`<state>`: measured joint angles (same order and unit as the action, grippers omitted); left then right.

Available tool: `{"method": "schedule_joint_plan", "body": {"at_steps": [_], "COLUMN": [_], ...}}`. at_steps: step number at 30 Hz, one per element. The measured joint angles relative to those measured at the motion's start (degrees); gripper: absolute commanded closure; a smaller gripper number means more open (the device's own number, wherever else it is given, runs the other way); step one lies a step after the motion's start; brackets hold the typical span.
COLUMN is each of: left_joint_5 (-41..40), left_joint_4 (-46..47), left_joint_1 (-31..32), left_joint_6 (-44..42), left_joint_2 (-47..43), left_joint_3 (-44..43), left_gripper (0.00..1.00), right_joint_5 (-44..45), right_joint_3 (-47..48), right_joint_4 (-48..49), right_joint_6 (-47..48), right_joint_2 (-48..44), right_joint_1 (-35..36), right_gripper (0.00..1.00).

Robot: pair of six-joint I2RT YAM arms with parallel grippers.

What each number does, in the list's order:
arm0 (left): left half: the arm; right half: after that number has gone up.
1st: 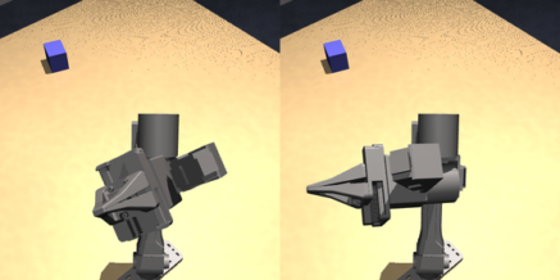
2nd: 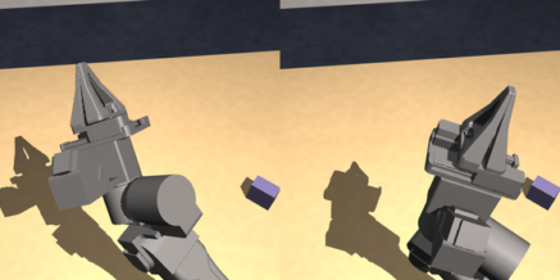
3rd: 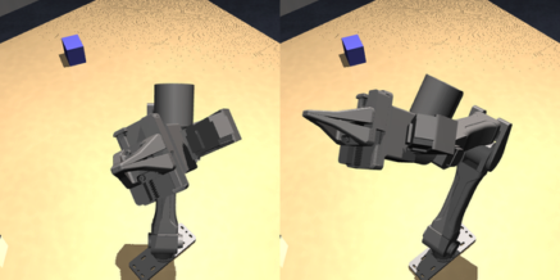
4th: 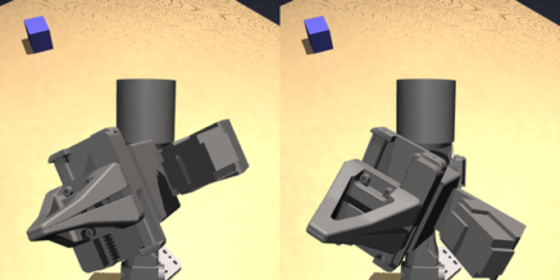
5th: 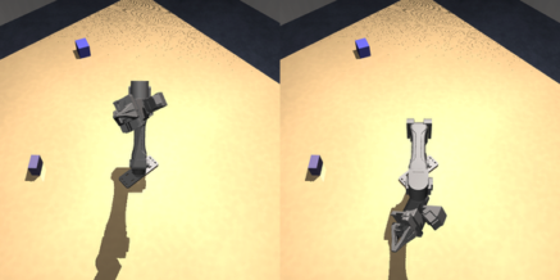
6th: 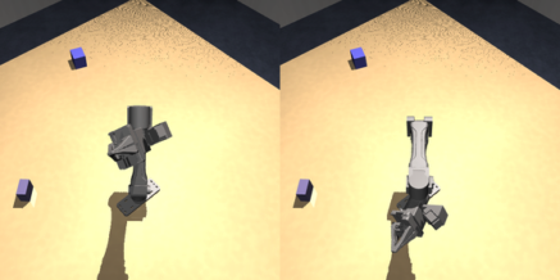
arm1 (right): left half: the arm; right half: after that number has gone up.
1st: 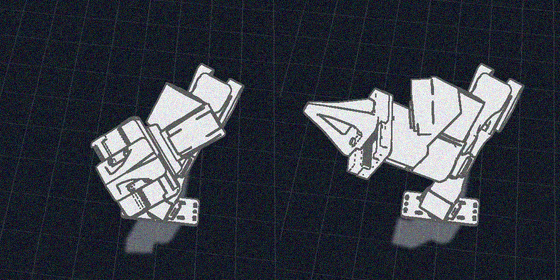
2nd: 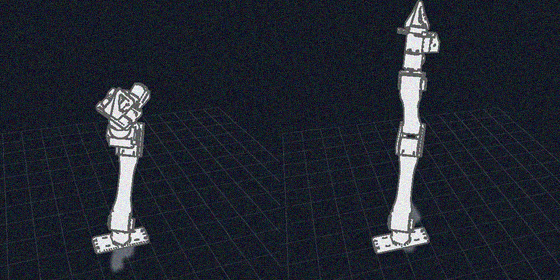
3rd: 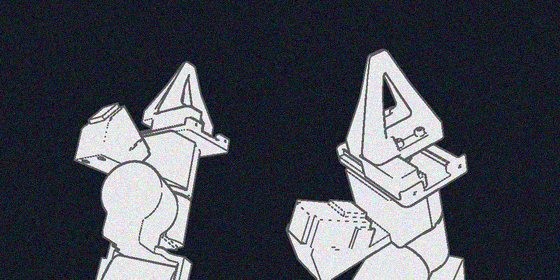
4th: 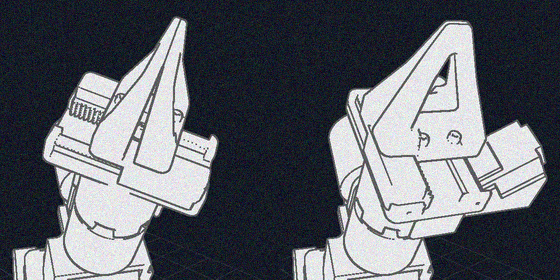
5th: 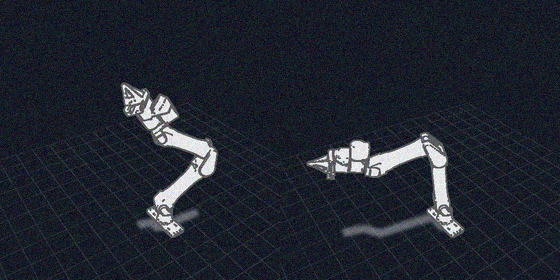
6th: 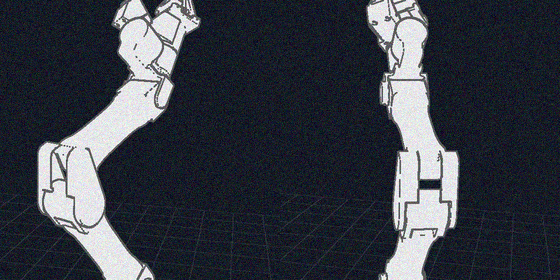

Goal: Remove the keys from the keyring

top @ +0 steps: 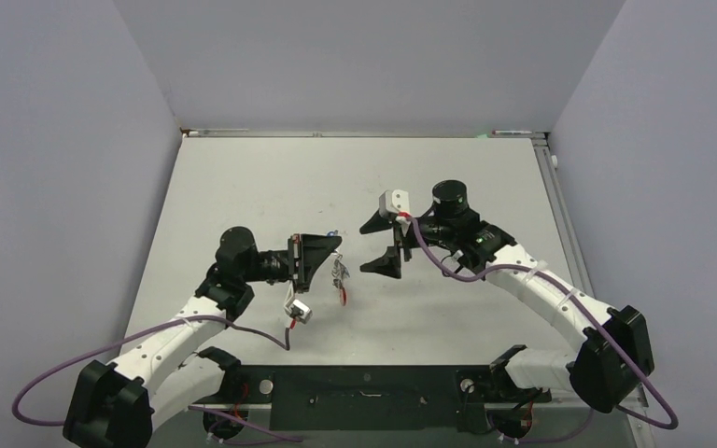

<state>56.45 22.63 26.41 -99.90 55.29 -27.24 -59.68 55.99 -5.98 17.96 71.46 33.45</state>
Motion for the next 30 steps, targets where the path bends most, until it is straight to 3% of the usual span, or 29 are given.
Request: {"method": "schedule_joint_plan", "body": {"at_steps": [7,13,30], "left_joint_5": [4.46,6.99,10.12], "left_joint_4": [3.37,3.58,3.48], "left_joint_1": [0.0,0.0,0.0], "left_joint_6": [0.7,0.92,1.29], "left_joint_2": [-1.77,-3.02,-6.16], "left_joint_3": [1.99,2.6,3.19], "left_gripper": [1.0,1.0,1.0], "right_joint_5": [-1.46,-4.07,-9.18], "right_joint_3": [-2.25,-4.13,-10.1], "right_joint_4": [10.6,16.74,33.09], "right_joint_6": [-0.33,-1.88,-14.23], "right_joint_2": [0.0,0.85,4.57], "right_joint_1": [4.15,4.48,7.15], "right_gripper": [0.38,0.45,0.52]}}
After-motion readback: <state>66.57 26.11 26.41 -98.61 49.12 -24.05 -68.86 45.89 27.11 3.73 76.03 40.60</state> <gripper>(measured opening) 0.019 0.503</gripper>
